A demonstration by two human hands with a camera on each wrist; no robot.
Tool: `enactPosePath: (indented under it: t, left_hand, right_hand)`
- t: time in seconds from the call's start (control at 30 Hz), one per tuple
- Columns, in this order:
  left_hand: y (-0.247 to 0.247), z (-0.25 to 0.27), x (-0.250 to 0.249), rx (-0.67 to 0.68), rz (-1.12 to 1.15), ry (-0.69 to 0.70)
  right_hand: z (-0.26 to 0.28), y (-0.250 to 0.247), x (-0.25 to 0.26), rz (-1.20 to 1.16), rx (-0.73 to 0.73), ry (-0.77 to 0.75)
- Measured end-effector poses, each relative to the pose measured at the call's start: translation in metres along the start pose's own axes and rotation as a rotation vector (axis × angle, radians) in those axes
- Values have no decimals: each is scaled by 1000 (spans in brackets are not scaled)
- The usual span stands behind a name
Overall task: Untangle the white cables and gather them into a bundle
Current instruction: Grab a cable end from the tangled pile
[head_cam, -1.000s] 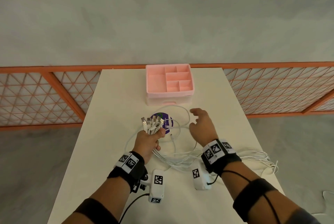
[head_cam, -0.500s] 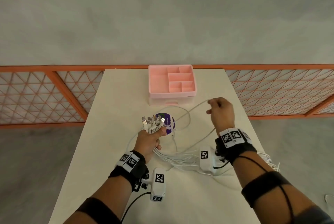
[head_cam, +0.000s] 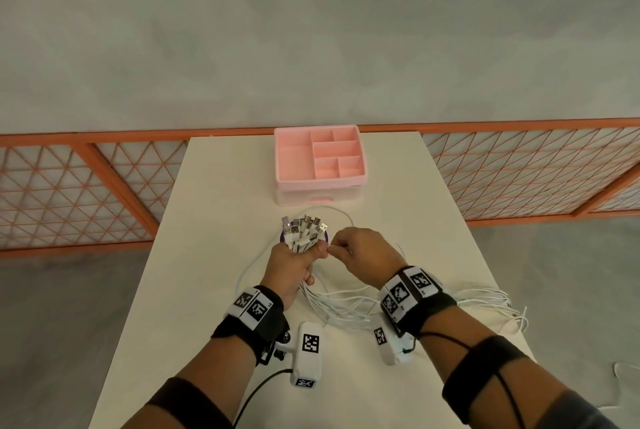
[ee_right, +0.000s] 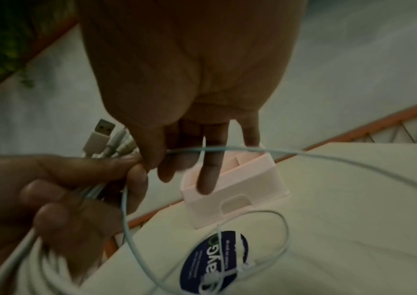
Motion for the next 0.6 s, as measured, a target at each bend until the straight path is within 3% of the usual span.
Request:
enactPosePath:
  t: [0.1, 0.27, 0.43, 0.6]
  left_hand:
    - [-4, 1, -4, -9, 52, 0]
    - [-12, -3, -1, -35, 65, -34]
    - [-14, -2, 7, -29, 17, -40]
    - [-12, -2, 6, -6, -13, -51]
  right_hand:
    - [-9, -19, 3, -286, -48, 40]
    - [-14, -94, -24, -631, -573, 272]
    - [1, -138, -81, -662, -807, 479]
    - [33, -144, -141, -694, -971, 700]
Point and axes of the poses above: each hand's wrist, its own z-axis away from the middle knuckle, its own y-axis out of the palm, x = y × z, the point moved 4 cm from there along -z, towards the middle knuckle, and after that the axes turned 5 degrees about z, right-handed, at the moved point
